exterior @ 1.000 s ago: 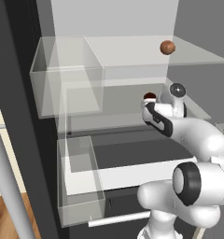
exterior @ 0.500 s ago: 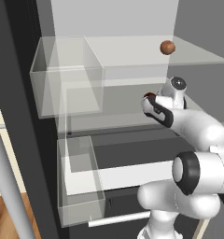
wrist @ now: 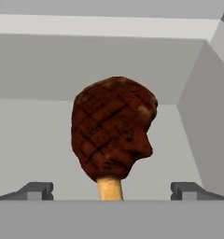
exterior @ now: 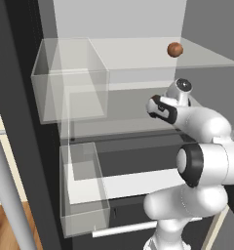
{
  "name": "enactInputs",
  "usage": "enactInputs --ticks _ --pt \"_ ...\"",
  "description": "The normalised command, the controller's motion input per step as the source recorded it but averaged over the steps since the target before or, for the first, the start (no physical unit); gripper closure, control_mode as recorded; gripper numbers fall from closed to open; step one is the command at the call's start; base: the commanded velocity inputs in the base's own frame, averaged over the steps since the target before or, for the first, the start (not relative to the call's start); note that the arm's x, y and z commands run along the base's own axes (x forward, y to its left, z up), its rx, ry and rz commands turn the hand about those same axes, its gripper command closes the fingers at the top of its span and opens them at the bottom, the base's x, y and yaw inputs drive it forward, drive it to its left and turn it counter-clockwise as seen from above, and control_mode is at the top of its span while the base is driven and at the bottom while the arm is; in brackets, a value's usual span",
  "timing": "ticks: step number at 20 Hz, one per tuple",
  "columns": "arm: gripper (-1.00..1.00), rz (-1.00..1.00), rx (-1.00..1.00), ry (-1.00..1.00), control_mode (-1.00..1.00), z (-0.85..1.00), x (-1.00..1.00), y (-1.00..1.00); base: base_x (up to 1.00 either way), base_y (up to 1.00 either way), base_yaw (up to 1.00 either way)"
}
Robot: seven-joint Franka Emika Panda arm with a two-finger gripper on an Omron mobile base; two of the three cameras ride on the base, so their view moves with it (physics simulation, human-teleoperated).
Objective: Place one onion and one steak in each tupperware on the nearby counter, to pack two identical lunches.
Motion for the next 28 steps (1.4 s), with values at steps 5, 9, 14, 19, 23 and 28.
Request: enactInputs --ticks 5,9,14,19,23,28 --pt "-1.0 0.02 -0.03 0.0 -1.0 -0.21 0.37 0.0 0.0 0.0 0.0" --pt "-1.0 0.0 -0.02 0.0 -1.0 -0.26 0.22 0.0 0.0 0.0 0.0" --pt "1.0 0.0 -0.03 0.0 -1.0 -0.27 0.16 0.02 0.0 0.0 0.0" --pt "1.0 0.0 -0.02 0.0 -1.0 -0.1 0.02 0.02 0.0 0.0 0.0" --pt "1.0 0.0 0.0 0.0 -1.0 0.0 0.0 0.0 0.0 0.0 0.0" --pt "1.0 0.0 0.0 0.0 -1.0 -0.03 -0.33 0.0 0.0 0.0 0.0"
